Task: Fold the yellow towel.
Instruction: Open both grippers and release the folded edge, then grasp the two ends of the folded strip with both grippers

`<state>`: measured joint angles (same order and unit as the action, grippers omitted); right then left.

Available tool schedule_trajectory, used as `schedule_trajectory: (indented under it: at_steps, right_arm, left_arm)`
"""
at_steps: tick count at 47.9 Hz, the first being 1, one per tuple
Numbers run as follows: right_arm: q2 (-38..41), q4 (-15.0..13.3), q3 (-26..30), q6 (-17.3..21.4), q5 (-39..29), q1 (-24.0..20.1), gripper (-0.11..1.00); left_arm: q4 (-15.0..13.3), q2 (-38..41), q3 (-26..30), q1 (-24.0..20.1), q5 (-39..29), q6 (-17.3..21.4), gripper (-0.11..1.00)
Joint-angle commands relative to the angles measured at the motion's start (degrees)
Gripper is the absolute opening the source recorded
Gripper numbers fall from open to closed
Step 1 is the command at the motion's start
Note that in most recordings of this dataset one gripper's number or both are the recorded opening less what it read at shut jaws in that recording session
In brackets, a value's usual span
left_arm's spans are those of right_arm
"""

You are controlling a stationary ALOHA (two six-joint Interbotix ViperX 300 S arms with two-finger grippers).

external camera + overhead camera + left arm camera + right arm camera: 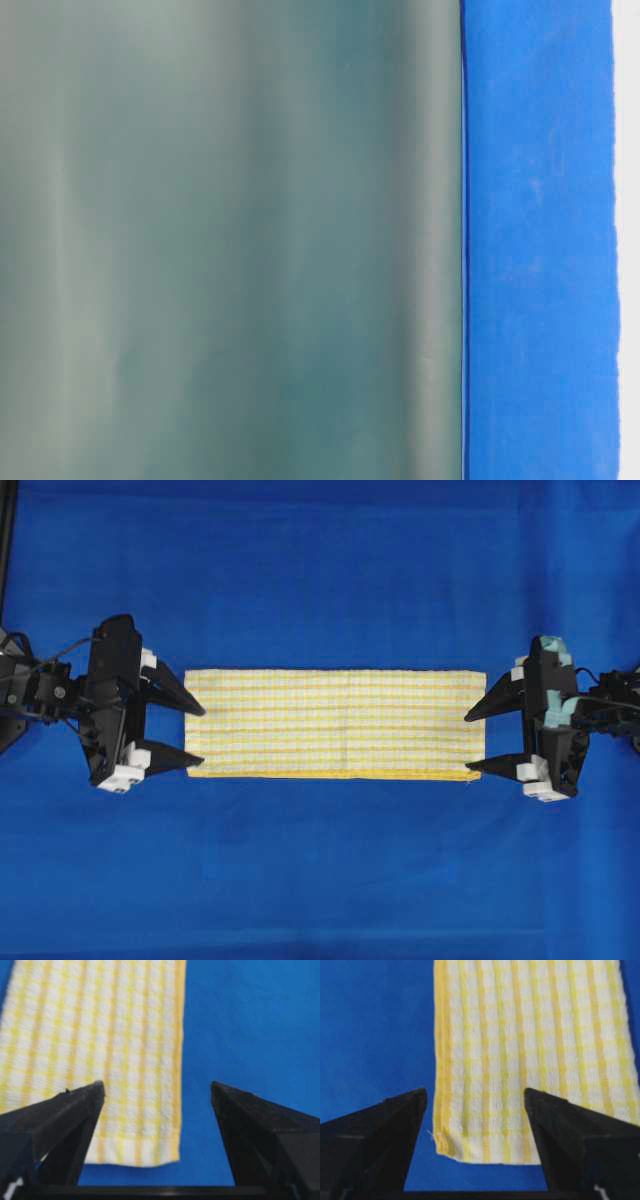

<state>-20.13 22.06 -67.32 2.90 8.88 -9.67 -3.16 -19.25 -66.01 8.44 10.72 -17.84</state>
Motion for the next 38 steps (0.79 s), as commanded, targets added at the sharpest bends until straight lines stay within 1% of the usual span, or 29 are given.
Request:
schedule_trajectory:
  at_steps: [1, 6, 10, 14, 20, 27, 38]
  right_arm:
    - [-1.9, 0.0, -0.1, -0.1, 0.3, 1.5, 0.75]
    - [-3.2, -0.2, -0.9, -0.3, 0.2, 5.7, 0.74]
    - [-3.3, -0.8, -1.1, -0.9, -0.7, 9.6, 0.74]
    - [-2.6, -1.7, -1.0, -1.8, -2.1, 14.2, 0.74]
    - [-0.4, -2.1, -0.4, -3.3, -3.2, 18.2, 0.74]
    - [3.0, -2.2, 0.0, -4.1, -2.9, 19.4, 0.74]
    - [8.1, -2.2, 0.8, -4.1, -2.0, 19.6, 0.74]
  left_arm:
    - [0.1, -0.9, 0.6, -2.2, 0.0, 0.2, 0.77]
    - [0.3, -0.5, 1.0, -5.5, -1.0, 0.3, 0.73]
    - [0.4, -0.1, 1.4, -8.7, -2.2, 0.6, 0.73]
    - [0.5, 1.0, 1.8, -11.3, -3.2, 2.5, 0.73]
    - [0.4, 3.6, 2.1, -13.7, -3.4, 5.9, 0.73]
    - [0.4, 8.3, 2.9, -15.7, -3.4, 7.4, 0.73]
    - [0.5, 13.0, 4.4, -16.0, -3.6, 7.6, 0.73]
